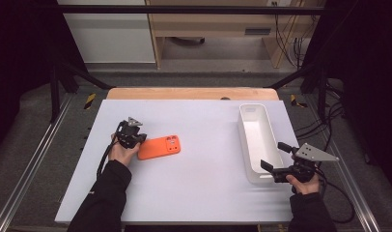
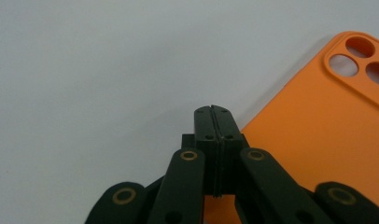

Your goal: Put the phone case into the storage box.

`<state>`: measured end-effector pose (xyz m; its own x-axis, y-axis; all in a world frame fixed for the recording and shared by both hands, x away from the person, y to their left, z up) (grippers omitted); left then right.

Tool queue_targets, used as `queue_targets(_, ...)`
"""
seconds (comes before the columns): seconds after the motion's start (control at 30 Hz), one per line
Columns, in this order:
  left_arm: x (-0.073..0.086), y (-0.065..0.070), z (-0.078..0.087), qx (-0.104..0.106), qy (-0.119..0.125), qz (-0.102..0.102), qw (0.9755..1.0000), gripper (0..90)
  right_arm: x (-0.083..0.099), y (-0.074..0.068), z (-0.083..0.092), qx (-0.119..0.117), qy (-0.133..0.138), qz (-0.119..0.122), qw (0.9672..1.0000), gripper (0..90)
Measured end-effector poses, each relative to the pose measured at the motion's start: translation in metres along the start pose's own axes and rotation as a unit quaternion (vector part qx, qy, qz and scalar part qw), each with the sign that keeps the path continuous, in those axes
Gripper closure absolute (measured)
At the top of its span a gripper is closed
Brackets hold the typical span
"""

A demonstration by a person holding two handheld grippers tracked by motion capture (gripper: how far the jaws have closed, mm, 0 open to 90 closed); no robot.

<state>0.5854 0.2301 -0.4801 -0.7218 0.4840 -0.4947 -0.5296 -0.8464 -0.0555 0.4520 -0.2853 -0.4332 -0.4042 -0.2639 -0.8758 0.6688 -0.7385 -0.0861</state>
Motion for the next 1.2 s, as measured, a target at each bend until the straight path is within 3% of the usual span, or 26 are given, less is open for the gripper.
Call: queue_targets(1.2,0.031,0.025,0.020,0.022,-0.003,-0.031,0.9993,90.0,-0.001,-0.001,0.001,-0.002,0.003,0.005,1.0000,0.5)
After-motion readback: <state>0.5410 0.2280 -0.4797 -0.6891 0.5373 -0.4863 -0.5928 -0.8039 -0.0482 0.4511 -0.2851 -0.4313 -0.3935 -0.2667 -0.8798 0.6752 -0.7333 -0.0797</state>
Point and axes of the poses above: each handheld gripper's, and its own axes: z roughly backward along the jaws, x roughly out of its underside, y roughly to its right, the point moved 2 cm from there along -z, roughly forward along the jaws, and after that the axes turned 13 degrees about -y, right-handed, at the moved point
